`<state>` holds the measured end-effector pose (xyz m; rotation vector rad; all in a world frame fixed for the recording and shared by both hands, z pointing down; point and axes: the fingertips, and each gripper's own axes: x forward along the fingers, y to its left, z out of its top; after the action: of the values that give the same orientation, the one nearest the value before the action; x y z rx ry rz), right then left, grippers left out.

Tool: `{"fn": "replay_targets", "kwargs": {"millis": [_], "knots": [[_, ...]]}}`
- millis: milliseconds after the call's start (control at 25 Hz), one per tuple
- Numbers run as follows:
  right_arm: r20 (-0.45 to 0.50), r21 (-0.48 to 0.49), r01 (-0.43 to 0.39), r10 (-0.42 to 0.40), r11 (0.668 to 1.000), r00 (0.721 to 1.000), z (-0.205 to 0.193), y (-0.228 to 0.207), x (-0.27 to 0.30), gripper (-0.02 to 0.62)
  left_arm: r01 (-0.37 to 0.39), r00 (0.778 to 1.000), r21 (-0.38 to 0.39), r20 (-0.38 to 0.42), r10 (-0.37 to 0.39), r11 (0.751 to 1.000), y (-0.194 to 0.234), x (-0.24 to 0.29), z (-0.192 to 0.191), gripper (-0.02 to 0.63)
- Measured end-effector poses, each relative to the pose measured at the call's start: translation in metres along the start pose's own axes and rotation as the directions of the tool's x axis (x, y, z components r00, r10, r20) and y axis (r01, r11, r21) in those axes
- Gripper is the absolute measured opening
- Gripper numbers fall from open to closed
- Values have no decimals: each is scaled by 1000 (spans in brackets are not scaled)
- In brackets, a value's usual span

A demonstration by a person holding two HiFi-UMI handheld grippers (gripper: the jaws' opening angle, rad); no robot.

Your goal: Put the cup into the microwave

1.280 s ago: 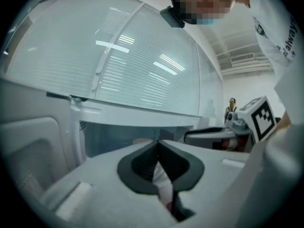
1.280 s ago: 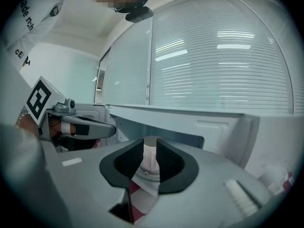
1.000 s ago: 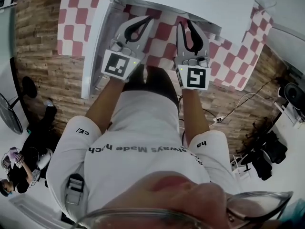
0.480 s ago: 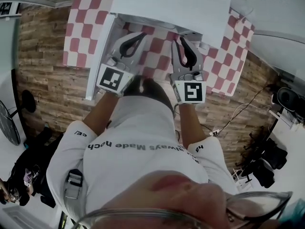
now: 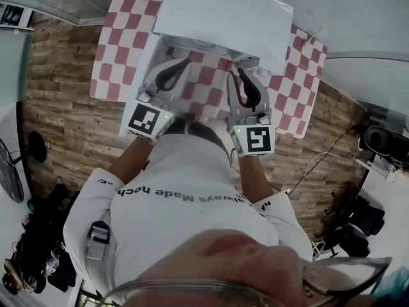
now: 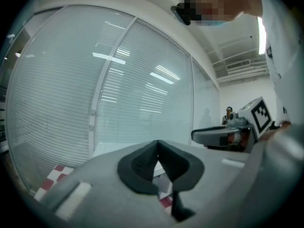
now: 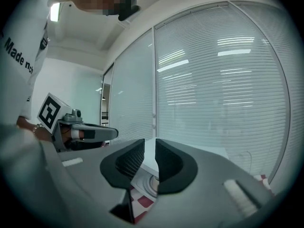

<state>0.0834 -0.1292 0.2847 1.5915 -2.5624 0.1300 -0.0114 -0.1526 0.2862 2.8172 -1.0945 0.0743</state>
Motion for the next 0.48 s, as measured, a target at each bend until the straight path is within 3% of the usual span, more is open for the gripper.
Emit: {"fn": "replay_targets", "kwargs": {"millis": [480], "knots": [[11, -9, -15, 15, 1000, 1000, 47, 13, -36, 71, 22, 999, 5, 30, -22, 1000, -20, -22, 43, 5]]}}
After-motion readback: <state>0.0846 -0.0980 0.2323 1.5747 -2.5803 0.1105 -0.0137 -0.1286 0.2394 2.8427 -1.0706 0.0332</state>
